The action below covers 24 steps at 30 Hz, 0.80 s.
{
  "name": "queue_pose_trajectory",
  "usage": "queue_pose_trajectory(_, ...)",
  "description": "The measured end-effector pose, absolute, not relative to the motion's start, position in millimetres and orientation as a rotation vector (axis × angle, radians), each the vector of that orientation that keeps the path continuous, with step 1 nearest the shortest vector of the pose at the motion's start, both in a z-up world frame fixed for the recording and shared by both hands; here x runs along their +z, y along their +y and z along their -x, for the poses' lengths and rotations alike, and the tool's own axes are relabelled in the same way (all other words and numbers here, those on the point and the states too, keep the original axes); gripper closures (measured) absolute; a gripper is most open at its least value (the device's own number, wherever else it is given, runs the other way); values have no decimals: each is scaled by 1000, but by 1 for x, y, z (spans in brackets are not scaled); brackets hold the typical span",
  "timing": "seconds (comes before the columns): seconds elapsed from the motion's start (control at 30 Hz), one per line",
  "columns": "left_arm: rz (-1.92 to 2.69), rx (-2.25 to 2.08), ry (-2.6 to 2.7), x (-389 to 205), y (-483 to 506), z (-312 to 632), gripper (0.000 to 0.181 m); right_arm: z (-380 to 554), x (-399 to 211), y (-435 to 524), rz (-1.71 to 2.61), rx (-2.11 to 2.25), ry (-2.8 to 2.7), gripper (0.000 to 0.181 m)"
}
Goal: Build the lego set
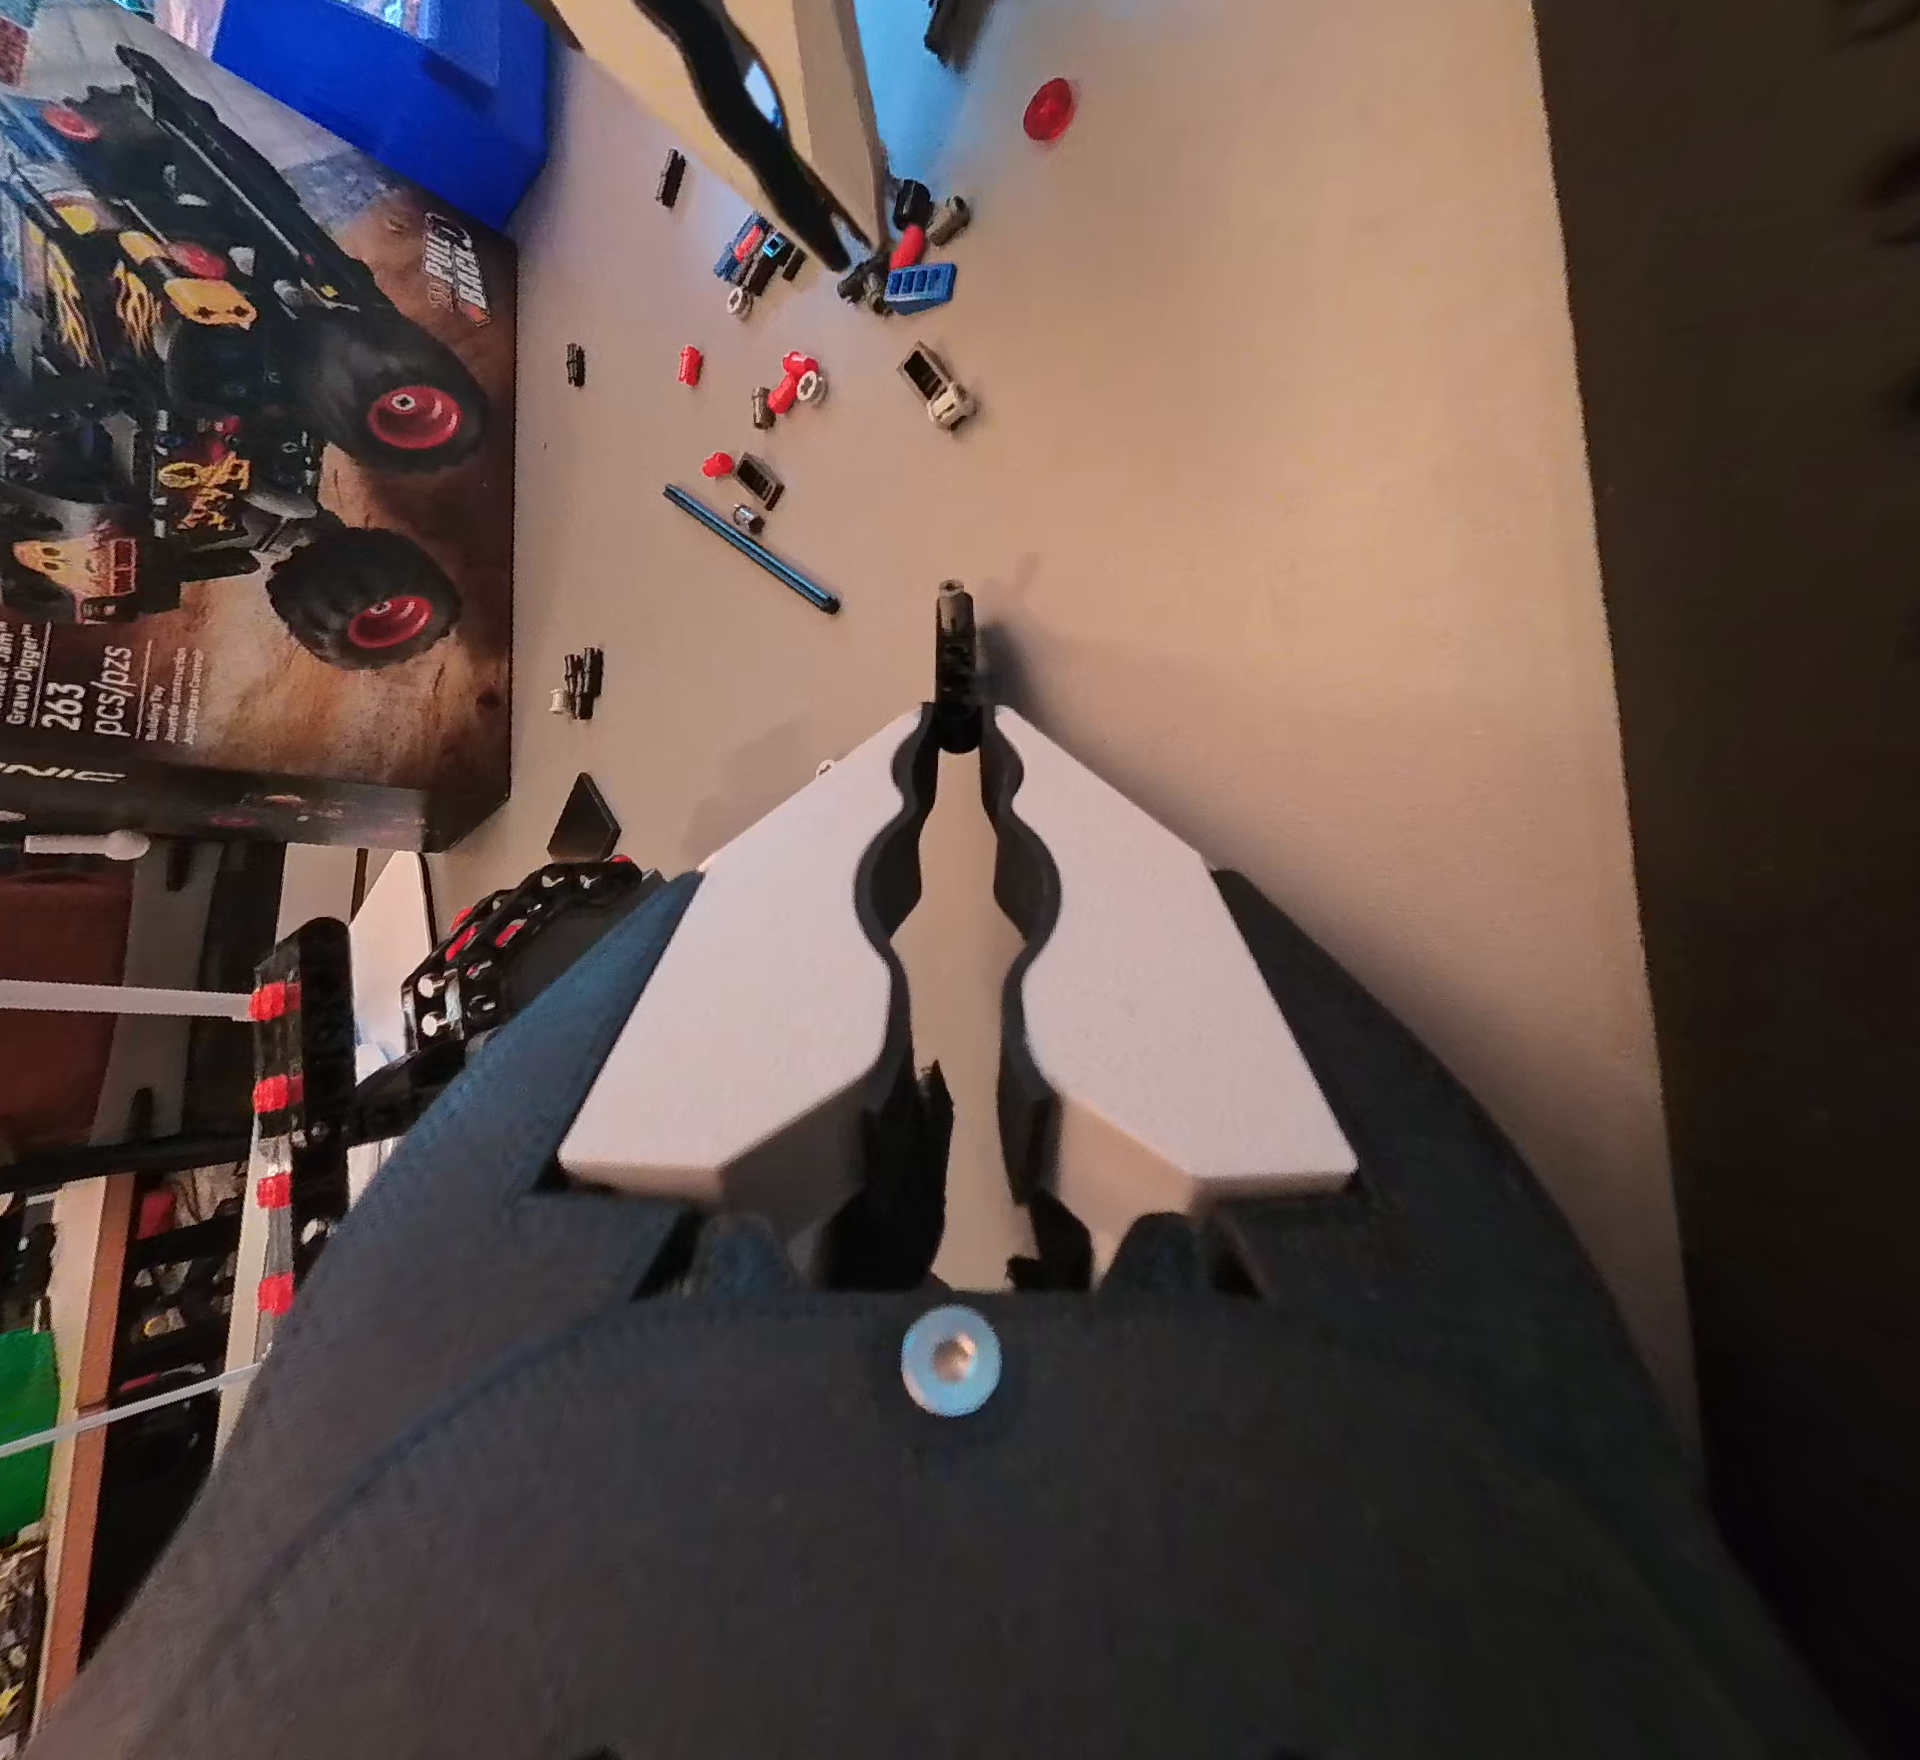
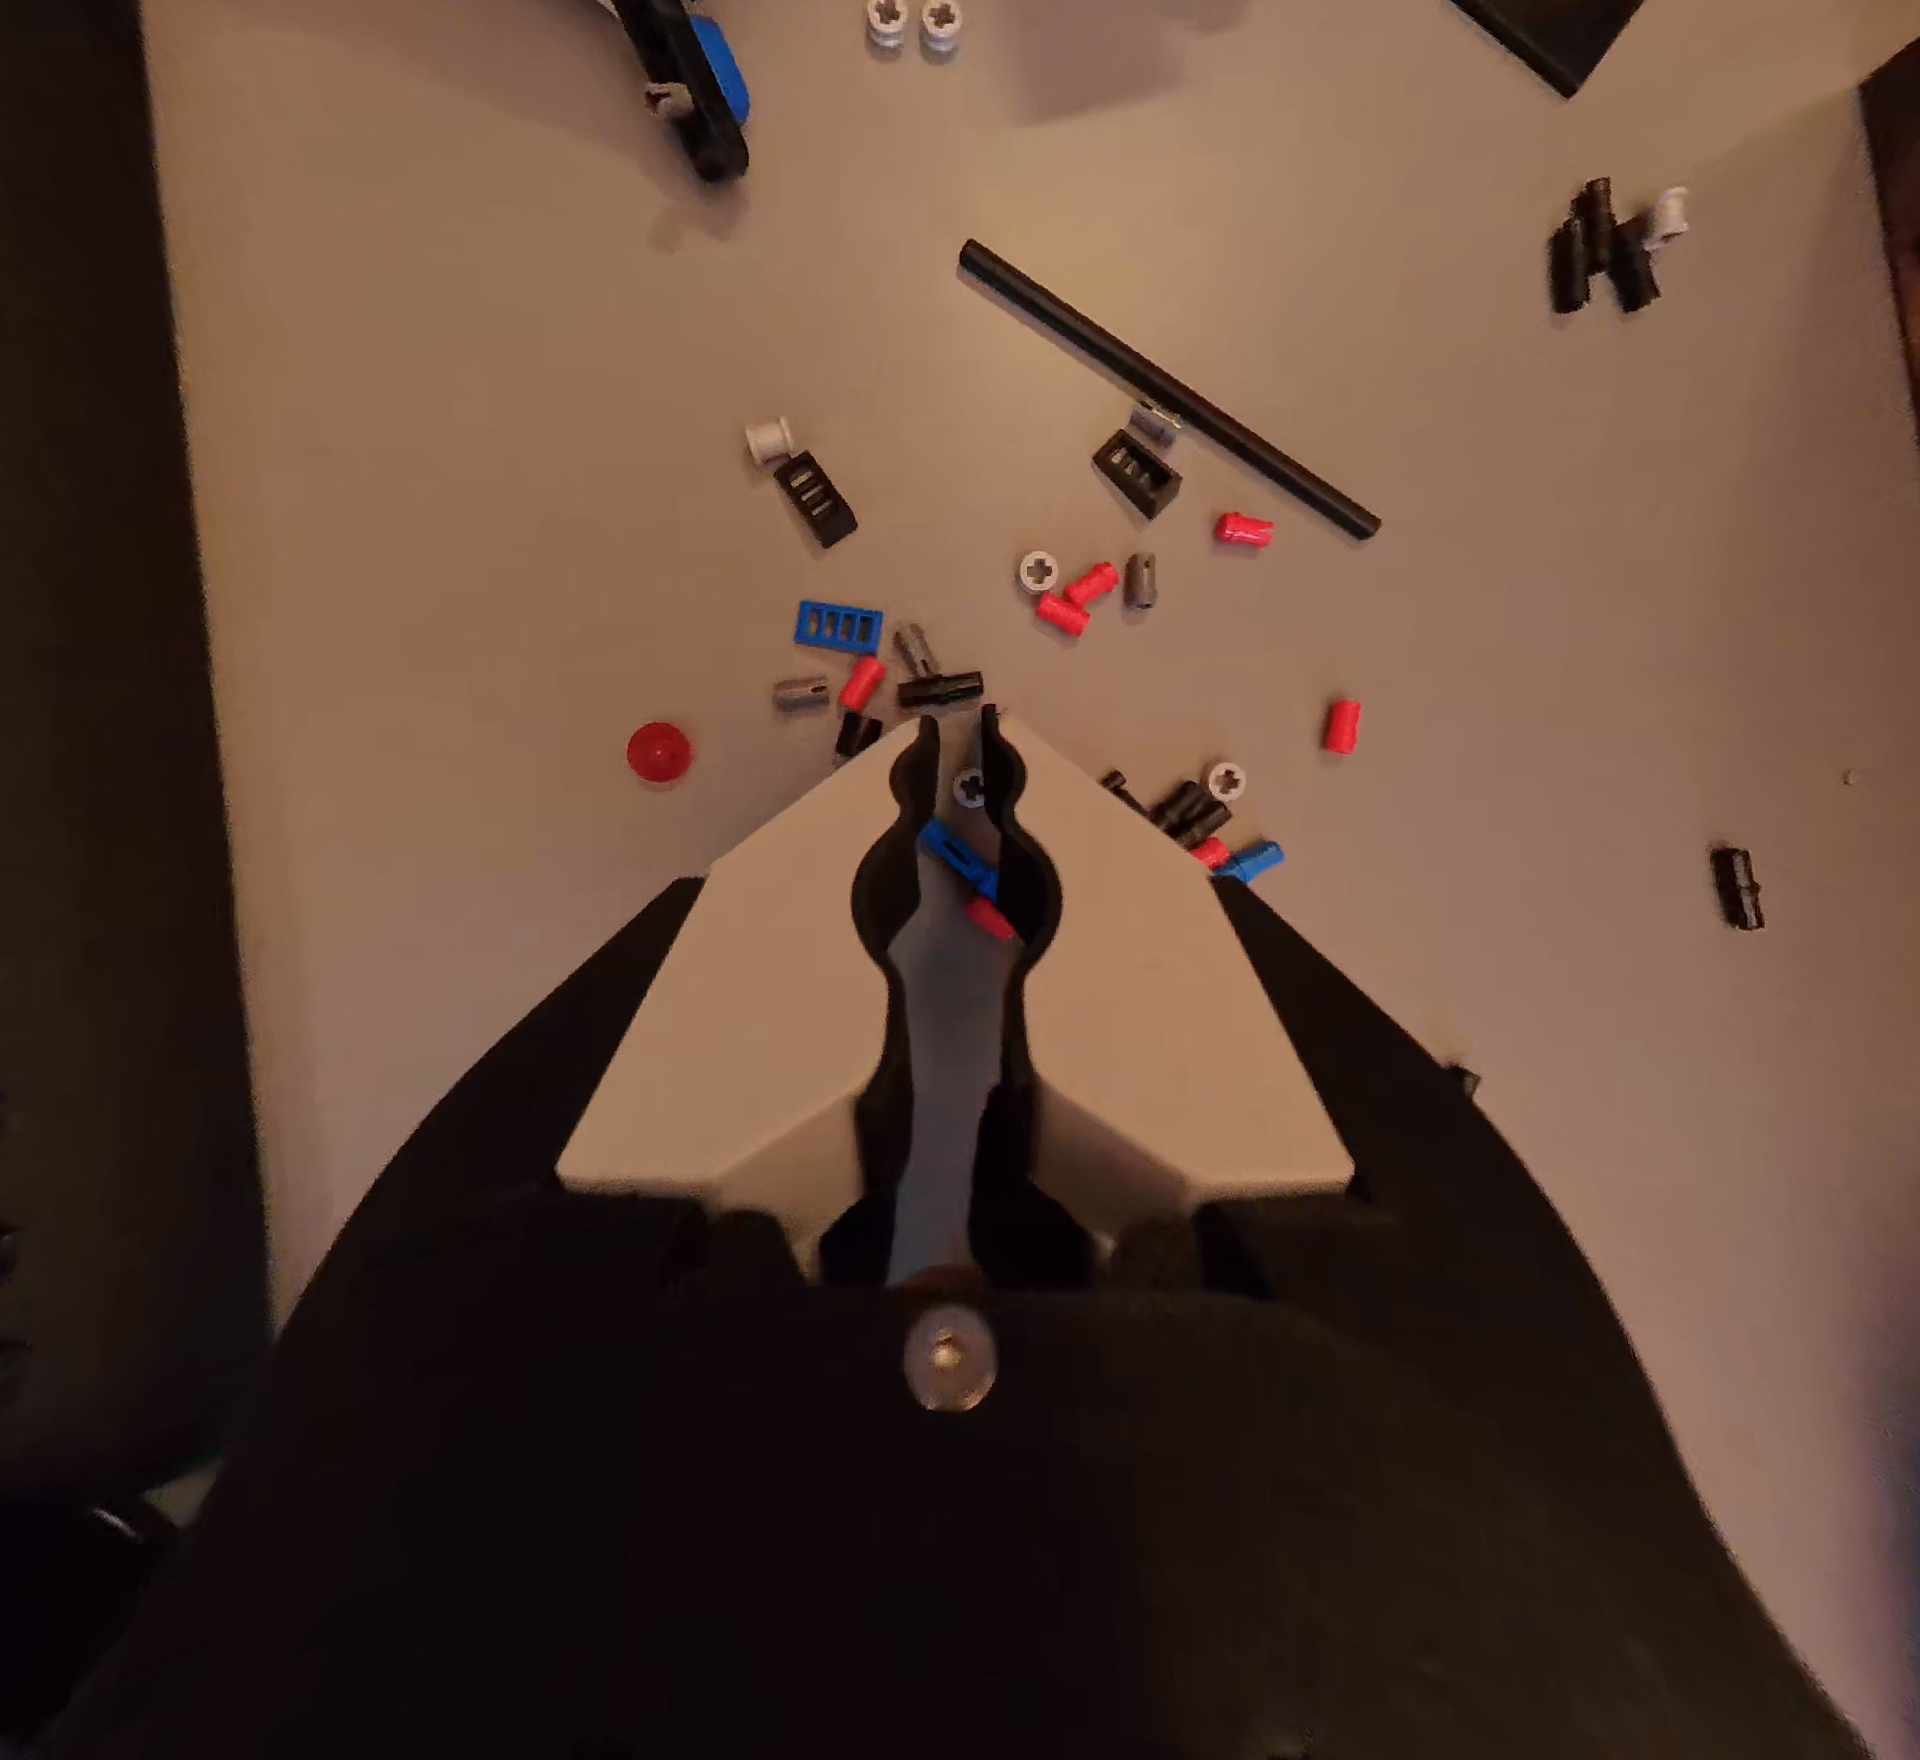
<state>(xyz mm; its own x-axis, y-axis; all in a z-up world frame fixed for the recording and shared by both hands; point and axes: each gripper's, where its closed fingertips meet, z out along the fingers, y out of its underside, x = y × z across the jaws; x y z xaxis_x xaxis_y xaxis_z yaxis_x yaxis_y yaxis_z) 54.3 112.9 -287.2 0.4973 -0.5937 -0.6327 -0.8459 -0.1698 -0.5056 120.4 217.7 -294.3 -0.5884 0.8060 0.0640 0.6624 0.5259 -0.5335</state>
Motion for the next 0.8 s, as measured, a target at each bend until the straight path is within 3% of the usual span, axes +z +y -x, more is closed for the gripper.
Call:
queue_pose_trajectory(0.23, 1873, 359, 1195, -286, 113, -54, 176, -117, -294, 215, 1279, 643, -2457, 164)
queue_pose_trajectory(0.8, 1870, 346, 1189, -283, 113, -58, 175, -119, -295, 205, 1620, 687, -2175, 172)
